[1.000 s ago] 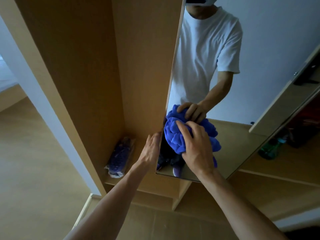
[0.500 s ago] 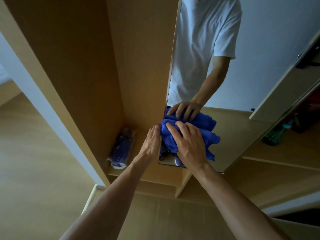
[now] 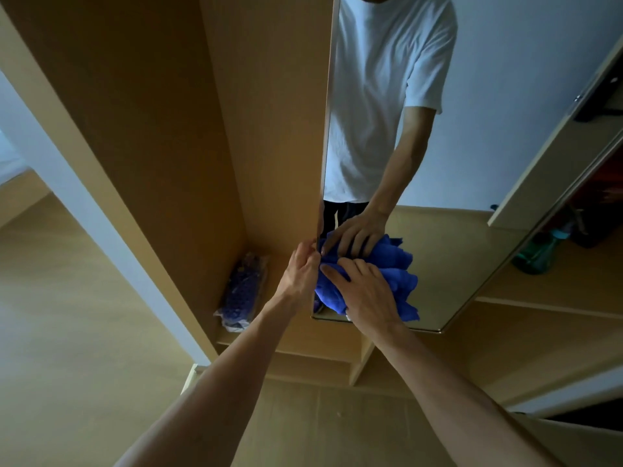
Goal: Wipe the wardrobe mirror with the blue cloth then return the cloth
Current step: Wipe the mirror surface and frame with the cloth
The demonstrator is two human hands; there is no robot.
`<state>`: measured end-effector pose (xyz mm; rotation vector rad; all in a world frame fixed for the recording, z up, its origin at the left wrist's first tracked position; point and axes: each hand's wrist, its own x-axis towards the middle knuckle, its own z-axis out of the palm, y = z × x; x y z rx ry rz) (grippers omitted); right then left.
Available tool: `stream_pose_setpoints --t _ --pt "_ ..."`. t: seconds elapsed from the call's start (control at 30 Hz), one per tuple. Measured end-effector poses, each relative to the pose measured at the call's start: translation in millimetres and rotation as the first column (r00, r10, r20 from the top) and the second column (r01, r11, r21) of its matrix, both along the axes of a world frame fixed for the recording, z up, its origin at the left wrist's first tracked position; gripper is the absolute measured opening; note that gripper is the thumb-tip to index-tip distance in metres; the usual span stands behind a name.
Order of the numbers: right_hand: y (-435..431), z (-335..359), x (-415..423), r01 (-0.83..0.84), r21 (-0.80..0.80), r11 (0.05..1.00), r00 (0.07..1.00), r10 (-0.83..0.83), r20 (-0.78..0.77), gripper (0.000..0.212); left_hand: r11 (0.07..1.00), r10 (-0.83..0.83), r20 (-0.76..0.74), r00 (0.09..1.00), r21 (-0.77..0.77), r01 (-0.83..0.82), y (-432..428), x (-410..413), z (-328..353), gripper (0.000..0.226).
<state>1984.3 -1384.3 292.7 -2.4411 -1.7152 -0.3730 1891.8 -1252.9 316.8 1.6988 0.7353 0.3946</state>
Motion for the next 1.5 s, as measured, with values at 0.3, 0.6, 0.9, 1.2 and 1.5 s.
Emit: stream_pose_setpoints --t 0.3,0.6,0.9,1.2,1.5 --pt "-31.4 57.1 26.3 0.031 0.302 0.953 0.993 -0.064 0.098 0.071 0.997 -0.064 -0.018 0.998 -0.038 0.063 -0.6 -5.5 -5.2 0.061" --pt "-39.3 52.1 39.3 -0.004 0.355 0.935 0.975 -0.076 0.208 0.056 0.993 -0.035 0.074 0.997 -0.109 0.043 -4.2 -3.5 -21.0 0.072" --pt "-38.9 -15.9 37.2 -0.028 0.113 0.993 0.986 0.009 0.165 0.073 0.997 -0.001 0.049 0.999 -0.072 0.005 -14.9 -2.4 -14.3 0.07" --pt "-49.1 6.5 42.4 -0.022 0.182 0.983 0.994 0.002 0.112 0.067 0.998 -0.005 0.065 0.998 -0.061 0.009 -23.8 -0.7 -14.8 0.085" --pt "-86.3 67.8 73.5 0.01 0.345 0.939 0.979 -0.08 0.188 0.059 0.999 0.042 -0.033 0.999 -0.003 -0.042 -36.8 3.0 -24.6 0.095"
